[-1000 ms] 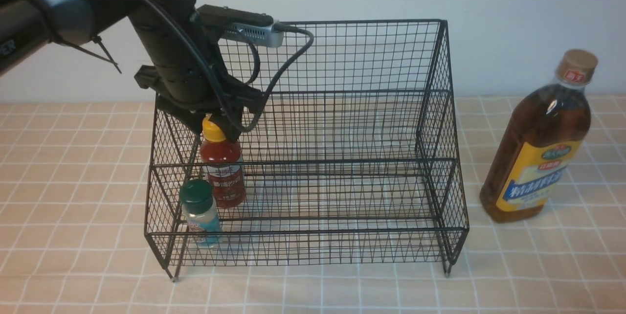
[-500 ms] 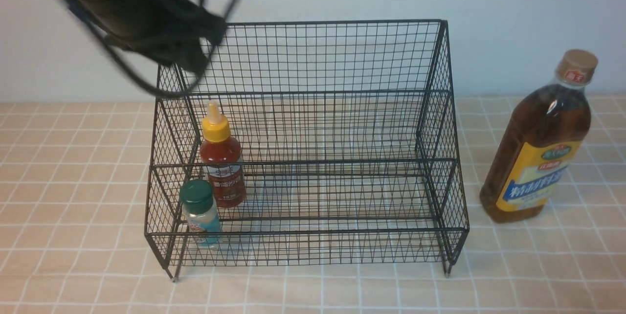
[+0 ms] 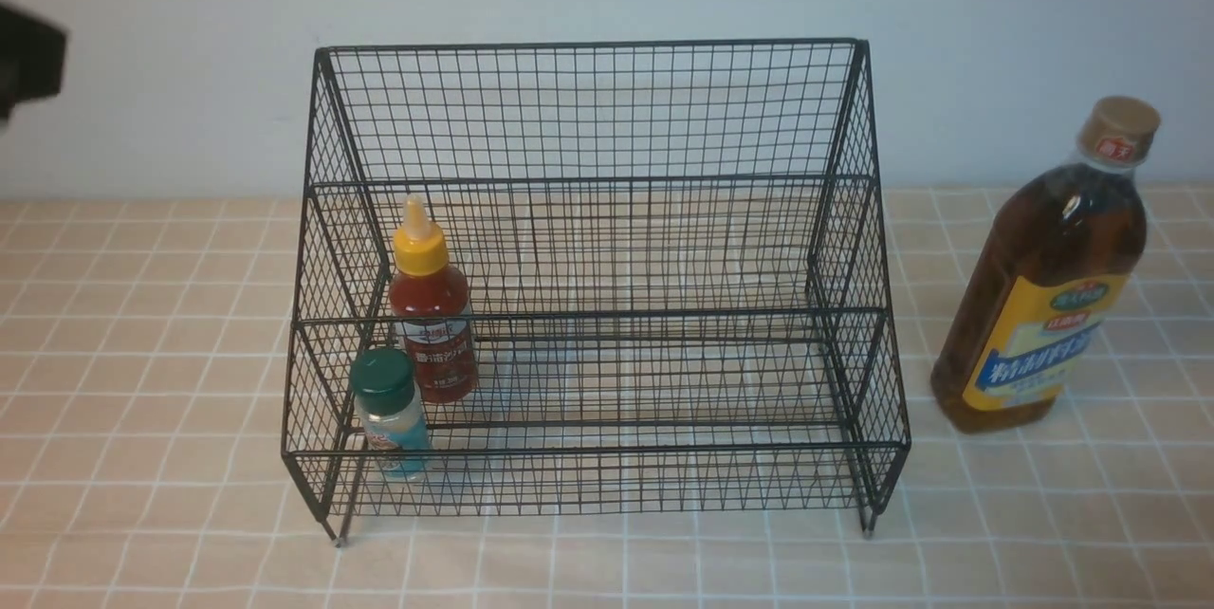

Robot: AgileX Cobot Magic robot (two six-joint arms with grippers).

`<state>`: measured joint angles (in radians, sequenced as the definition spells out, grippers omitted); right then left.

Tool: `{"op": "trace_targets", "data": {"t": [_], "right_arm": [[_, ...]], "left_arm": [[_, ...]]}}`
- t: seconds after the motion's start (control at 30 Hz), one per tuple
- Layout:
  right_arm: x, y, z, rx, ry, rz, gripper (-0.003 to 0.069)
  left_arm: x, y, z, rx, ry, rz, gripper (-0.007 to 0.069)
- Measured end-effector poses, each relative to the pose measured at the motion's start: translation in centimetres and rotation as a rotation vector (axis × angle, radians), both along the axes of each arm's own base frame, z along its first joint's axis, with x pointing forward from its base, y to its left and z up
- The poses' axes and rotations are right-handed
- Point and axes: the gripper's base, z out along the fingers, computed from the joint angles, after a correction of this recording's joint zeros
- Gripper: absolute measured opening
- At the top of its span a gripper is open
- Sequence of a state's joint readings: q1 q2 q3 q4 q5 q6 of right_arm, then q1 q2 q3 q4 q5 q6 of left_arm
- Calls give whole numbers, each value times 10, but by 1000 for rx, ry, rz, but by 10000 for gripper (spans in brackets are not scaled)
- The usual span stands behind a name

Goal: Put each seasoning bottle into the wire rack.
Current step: Use the right arm to grab the condiment bottle closest to it

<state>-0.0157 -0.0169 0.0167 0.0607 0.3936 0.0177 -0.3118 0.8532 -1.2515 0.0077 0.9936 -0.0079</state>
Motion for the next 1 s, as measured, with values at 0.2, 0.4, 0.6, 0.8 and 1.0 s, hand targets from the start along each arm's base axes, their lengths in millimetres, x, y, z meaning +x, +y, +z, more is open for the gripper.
{"op": "trace_targets", "data": {"t": [0.2, 0.4, 0.6, 0.8, 1.0], "right_arm": [[0, 0, 0, 0, 0, 0, -10], [0, 0, 0, 0, -1, 0, -10], [0, 0, 0, 0, -1, 0, -10], [0, 0, 0, 0, -1, 0, -10], [0, 0, 0, -1, -1, 0, -10]], "left_arm": [[-41, 12, -38, -36, -91, -4, -7], [-77, 24, -62, -48, -113, -6, -7], [-97, 30, -61, -70, -180, -7, -7], [-96, 32, -89, -66, -255, 19, -7], [-81, 36, -170, -18, -331, 159, -7]]}}
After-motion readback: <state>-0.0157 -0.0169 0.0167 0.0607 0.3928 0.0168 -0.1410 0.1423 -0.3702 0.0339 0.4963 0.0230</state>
